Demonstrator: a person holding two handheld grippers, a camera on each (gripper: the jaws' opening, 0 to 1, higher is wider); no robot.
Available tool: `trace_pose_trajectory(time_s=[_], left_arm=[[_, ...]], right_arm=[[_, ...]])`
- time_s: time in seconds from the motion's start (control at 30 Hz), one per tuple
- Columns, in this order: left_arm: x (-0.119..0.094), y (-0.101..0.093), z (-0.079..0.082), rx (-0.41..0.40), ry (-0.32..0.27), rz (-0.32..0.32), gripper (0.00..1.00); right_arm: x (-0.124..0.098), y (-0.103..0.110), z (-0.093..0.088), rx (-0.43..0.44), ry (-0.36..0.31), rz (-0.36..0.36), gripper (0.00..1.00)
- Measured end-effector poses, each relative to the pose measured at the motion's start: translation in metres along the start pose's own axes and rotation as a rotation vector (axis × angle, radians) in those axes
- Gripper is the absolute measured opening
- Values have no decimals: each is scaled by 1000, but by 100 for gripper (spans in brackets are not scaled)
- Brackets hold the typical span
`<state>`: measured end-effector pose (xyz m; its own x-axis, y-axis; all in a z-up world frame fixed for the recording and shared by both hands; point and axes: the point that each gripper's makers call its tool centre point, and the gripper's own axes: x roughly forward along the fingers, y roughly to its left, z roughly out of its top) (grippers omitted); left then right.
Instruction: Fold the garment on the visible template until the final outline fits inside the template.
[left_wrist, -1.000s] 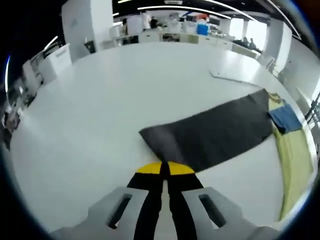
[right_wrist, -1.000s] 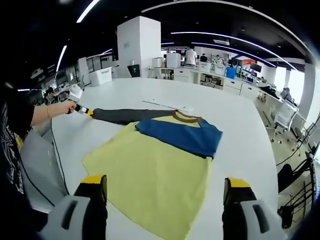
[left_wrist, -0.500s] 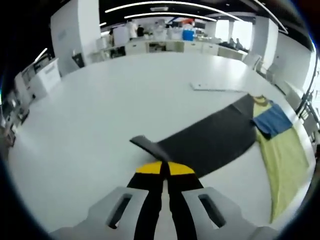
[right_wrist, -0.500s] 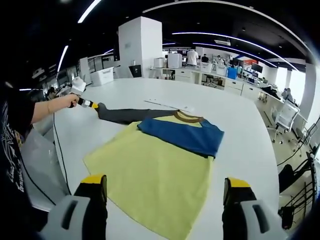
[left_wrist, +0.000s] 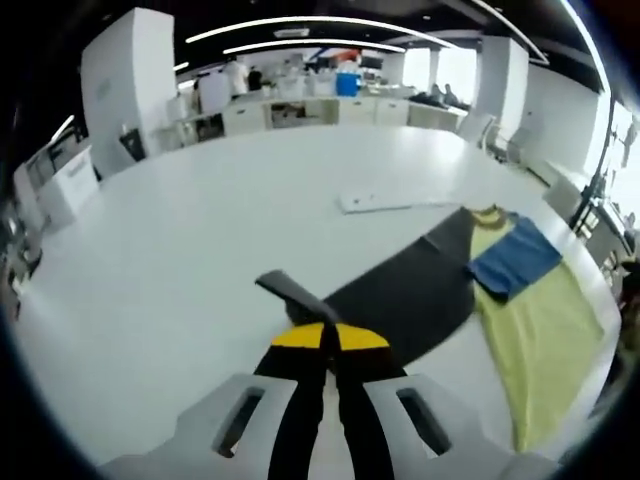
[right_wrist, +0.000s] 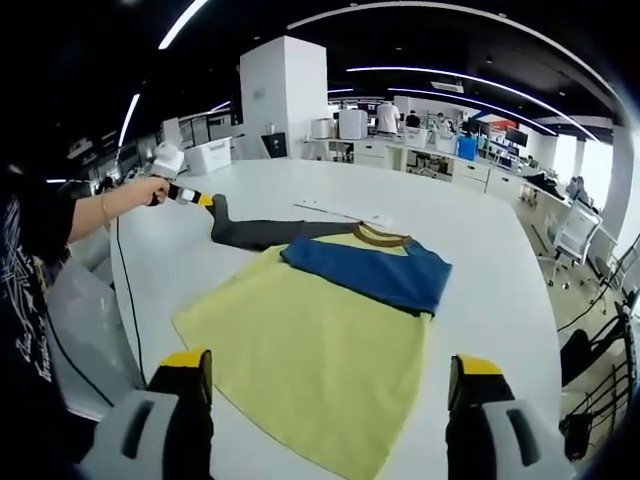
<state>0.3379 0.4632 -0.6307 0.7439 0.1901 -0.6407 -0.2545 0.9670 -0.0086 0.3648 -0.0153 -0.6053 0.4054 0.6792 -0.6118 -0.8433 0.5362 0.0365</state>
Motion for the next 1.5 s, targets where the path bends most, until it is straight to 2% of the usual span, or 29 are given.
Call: trace_pose_trajectory(time_s=[0.37, 0.83, 1.3, 1.5], left_arm=[[9, -39, 21, 40, -16, -73, 0], [18, -95, 56, 104, -52, -163, 0], [24, -144, 79, 84, -86, -242, 0], [25, -167, 85, 101, -89, -274, 0]], right_arm=[[-1, 2, -2, 8, -4, 13, 99], [-5, 4, -6, 16, -8, 21, 99], [-9, 2, -7, 17, -16, 26, 99], [-9, 2, -8, 13, -18, 30, 99]])
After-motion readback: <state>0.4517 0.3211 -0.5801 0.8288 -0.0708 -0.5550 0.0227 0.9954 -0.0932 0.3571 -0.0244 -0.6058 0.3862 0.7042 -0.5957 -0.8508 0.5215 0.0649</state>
